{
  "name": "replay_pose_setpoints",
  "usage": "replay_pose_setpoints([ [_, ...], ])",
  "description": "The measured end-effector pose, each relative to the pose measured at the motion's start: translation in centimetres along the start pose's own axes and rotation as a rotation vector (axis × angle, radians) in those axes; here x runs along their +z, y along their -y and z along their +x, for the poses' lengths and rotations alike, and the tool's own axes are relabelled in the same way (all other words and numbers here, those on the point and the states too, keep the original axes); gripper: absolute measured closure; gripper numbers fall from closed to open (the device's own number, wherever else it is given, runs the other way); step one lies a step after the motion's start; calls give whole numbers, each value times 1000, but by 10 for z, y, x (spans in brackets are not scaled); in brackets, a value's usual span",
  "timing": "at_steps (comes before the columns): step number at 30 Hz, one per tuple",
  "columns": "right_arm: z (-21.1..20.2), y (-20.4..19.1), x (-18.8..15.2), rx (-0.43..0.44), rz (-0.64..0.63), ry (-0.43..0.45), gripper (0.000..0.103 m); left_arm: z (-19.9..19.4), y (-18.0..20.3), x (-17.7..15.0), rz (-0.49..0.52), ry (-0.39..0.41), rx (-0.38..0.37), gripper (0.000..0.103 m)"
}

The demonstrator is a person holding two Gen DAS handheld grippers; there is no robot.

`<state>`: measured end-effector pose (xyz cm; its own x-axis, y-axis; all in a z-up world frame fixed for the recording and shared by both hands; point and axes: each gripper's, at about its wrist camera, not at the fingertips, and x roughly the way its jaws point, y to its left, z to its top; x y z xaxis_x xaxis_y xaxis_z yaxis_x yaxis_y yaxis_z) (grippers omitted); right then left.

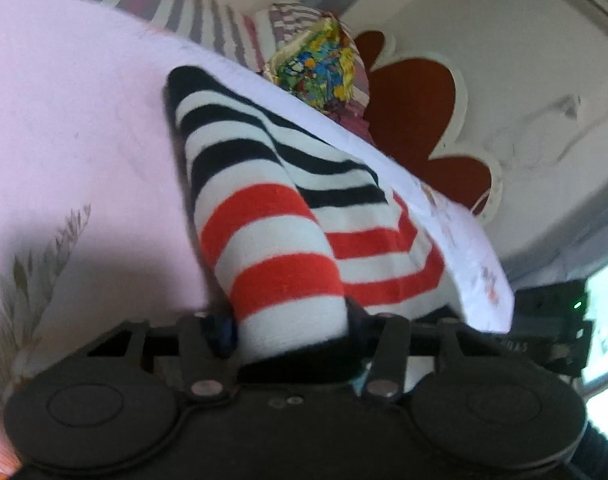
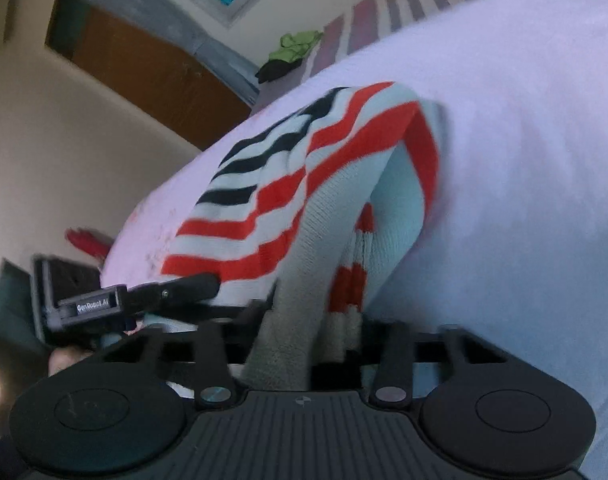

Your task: Fold small clothes

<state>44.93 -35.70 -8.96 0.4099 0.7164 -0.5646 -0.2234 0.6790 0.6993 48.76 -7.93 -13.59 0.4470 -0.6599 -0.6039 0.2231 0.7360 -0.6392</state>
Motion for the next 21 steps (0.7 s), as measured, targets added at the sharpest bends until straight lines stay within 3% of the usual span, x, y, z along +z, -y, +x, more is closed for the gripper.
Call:
replay_pose_setpoints([
  [11,-14,-84,-8,-23,-160,98,70,-56,20,9,123,55,3,62],
  [21,52,-184,-41,-11,-183,107,70,-144,-18,8,173,54,50,62],
])
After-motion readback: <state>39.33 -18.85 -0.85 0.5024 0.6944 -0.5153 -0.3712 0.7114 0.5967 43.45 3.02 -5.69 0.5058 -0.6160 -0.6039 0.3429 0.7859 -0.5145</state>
